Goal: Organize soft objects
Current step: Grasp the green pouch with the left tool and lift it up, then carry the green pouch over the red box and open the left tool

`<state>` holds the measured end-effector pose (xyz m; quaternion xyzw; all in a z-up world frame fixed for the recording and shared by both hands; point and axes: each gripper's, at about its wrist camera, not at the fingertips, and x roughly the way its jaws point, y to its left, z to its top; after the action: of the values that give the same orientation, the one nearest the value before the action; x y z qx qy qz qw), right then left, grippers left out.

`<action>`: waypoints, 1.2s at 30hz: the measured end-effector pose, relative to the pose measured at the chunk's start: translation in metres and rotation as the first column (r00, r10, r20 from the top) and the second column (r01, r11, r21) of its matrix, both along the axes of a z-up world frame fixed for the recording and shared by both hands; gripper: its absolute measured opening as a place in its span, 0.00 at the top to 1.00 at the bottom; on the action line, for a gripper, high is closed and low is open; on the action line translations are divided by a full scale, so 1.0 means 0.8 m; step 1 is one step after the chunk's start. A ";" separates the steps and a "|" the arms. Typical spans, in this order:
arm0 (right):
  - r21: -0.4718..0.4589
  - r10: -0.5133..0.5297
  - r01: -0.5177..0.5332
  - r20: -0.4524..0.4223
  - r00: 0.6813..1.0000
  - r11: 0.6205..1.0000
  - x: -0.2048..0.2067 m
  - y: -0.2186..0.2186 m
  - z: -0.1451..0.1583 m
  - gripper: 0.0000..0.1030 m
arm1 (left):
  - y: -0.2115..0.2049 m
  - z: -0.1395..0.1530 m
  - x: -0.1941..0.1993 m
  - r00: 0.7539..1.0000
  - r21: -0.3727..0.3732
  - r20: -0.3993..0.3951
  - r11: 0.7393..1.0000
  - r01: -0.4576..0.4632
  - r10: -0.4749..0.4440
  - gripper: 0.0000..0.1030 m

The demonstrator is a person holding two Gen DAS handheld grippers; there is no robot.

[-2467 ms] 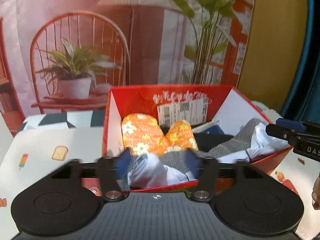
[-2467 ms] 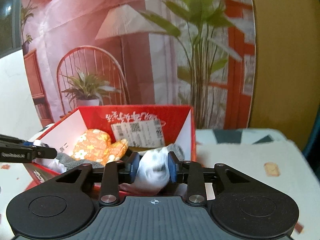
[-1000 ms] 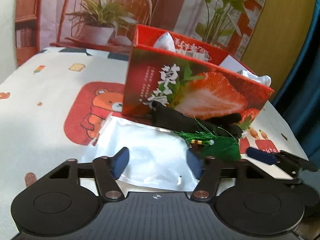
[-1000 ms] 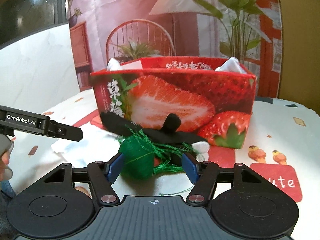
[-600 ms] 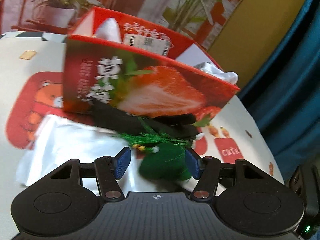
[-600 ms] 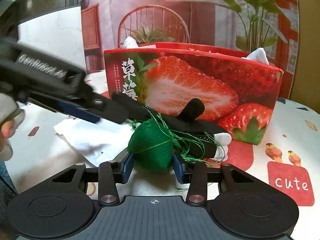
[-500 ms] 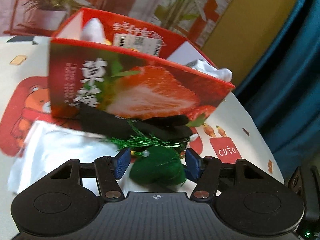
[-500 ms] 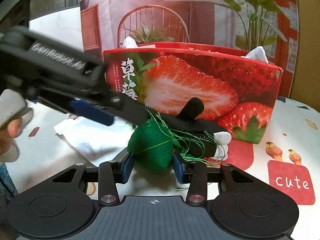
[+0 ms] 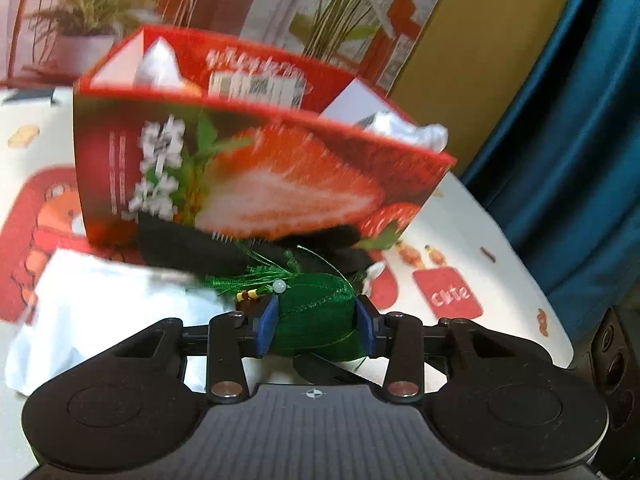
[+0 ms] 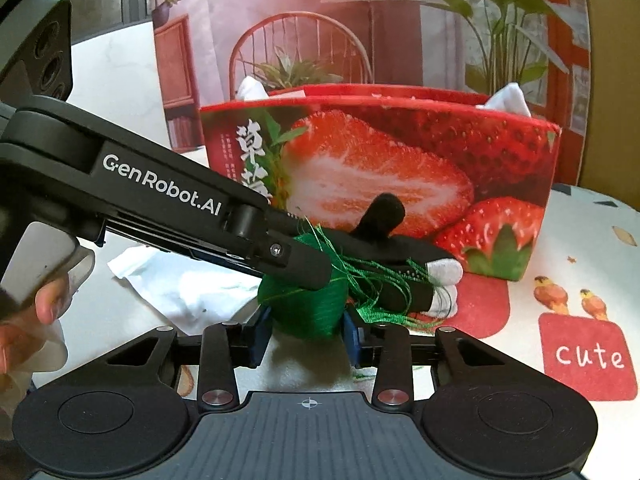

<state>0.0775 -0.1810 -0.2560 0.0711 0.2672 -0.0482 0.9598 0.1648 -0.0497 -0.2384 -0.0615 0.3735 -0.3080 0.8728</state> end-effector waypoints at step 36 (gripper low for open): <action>-0.367 0.176 -0.075 0.251 0.952 0.927 0.123 -0.120 0.227 0.68 | -0.076 0.224 0.139 0.940 -0.055 0.341 0.997 0.055 -0.033 0.57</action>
<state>0.1758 -0.2771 -0.0744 -0.1138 0.1199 -0.0226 0.9860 0.2763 -0.1106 -0.0592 -0.0267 0.2088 -0.3452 0.9146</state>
